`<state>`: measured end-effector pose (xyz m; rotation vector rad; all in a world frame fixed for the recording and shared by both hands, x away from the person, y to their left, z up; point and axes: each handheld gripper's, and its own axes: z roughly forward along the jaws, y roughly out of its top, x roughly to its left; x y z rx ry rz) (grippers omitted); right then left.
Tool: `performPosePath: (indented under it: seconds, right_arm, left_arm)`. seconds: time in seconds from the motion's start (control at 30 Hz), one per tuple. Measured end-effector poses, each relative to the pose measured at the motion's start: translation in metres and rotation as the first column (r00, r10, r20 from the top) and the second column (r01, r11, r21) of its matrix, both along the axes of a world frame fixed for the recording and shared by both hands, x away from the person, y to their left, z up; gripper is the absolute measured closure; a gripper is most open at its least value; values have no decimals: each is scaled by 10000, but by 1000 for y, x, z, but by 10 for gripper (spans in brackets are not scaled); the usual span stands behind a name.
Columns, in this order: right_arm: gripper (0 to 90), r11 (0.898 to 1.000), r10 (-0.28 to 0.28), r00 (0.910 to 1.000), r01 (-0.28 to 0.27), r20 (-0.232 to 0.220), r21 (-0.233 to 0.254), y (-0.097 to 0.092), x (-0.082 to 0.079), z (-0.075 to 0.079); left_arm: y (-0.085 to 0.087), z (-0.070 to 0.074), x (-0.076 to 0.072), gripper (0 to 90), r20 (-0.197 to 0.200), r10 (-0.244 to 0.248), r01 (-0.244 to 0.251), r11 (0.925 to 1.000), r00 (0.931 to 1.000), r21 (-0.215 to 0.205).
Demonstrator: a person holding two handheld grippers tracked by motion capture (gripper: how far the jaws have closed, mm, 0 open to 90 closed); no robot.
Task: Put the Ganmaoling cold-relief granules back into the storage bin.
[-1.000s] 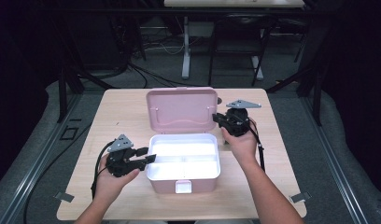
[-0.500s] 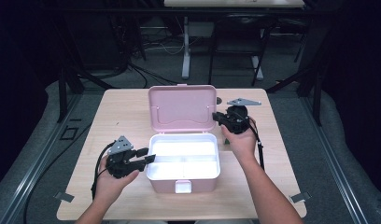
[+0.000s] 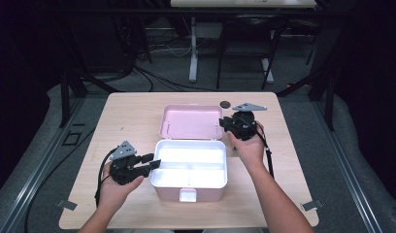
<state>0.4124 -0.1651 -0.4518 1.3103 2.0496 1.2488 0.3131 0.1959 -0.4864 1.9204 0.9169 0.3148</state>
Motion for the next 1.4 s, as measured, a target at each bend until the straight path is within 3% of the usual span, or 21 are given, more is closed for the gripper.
performPosePath:
  seconds: [0.23,0.33,0.4,0.43,0.7,0.8,1.0,1.07,1.13,1.4]
  right_arm:
    - [732,10000,68,10000,-68,-41,-50,0,-4,-2]
    - [706,9993,365,9993,-365,-113,64,0,-8,-1]
    - [697,9996,194,9998,-195,-31,-200,1,-15,-1]
    - [692,9985,547,9985,-547,-22,-10,0,-18,-2]
    - [648,9977,683,9976,-682,-145,32,-6,-46,-13]
    - [628,9976,685,9972,-681,-299,133,-8,-49,-17]
    - [666,9961,874,9941,-864,-640,173,-8,-52,-28]
    - [748,9942,995,9928,-966,-661,466,-6,-52,-30]
    - [759,9933,1085,9916,-1053,-709,476,-5,-51,-30]
    - [790,9949,969,9936,-949,-585,357,-2,-47,-30]
  left_arm:
    - [1,-1,0,597,-52,26,-27,9999,10000,-142]
    - [1,-2,-1,589,-139,15,-18,9997,9999,-231]
    - [1,-1,-1,589,-152,5,-8,9998,9999,-217]
    - [1,-1,-1,588,-151,20,-23,9997,9999,-225]
    - [0,-2,-2,589,-110,68,-70,9998,9999,-189]
    - [0,-2,-2,589,-107,82,-84,9998,9999,-206]
    - [1,-2,-3,588,-109,69,-71,9997,9999,-235]
    - [1,-2,-4,588,-116,68,-71,9997,9999,-253]
    - [1,-2,-4,588,-113,68,-71,9997,9999,-251]
    - [1,-2,-4,583,-95,93,-96,9997,9999,-229]
